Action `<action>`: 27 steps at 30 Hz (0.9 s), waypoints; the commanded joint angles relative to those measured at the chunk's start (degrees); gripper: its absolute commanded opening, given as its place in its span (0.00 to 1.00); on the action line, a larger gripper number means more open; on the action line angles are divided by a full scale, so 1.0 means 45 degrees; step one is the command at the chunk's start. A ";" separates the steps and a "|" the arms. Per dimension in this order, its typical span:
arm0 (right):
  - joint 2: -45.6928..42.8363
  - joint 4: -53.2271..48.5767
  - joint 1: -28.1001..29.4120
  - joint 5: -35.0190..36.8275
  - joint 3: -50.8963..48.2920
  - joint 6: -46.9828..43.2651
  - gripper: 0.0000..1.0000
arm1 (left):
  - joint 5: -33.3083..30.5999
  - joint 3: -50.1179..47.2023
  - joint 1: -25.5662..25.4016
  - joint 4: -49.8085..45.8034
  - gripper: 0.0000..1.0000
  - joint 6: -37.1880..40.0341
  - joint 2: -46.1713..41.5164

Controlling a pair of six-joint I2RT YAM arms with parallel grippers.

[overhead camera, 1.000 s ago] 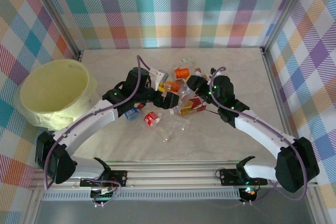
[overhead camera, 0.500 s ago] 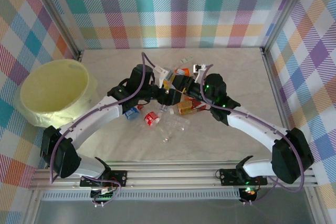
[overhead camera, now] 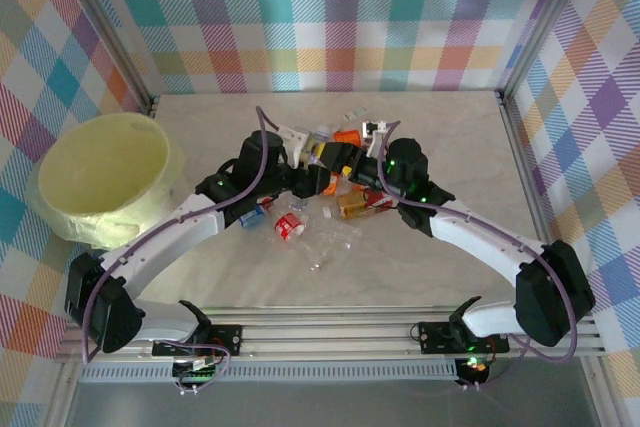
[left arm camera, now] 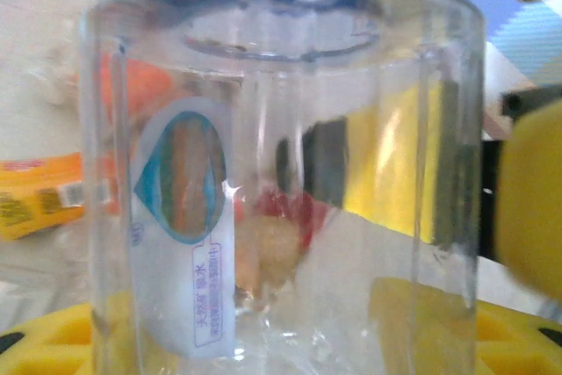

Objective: Put the plastic bottles in the bin

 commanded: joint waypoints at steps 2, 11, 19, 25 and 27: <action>-0.0739 -0.0364 0.0065 0.1039 0.0350 -0.0892 0.93 | -0.3622 0.0000 -0.0018 -0.0329 0.57 -0.0189 -0.1045; -0.0887 -0.1216 0.0065 0.2457 0.0312 -0.2373 1.00 | -0.8721 0.1289 0.0070 -0.3931 0.55 0.0107 -0.3596; -0.0431 -0.0667 0.0046 0.2404 0.0311 -0.2636 1.00 | -1.3327 0.3435 0.0196 -0.5781 0.55 0.1645 -0.4752; -0.0230 -0.0896 0.0046 0.2437 0.0487 -0.2656 1.00 | -1.4836 0.4628 0.3076 -0.6259 0.54 0.2115 -0.4041; -0.0283 -0.0963 0.0046 0.2607 0.0415 -0.2698 1.00 | -1.3864 0.4571 0.4875 -0.6278 0.53 0.1781 -0.4073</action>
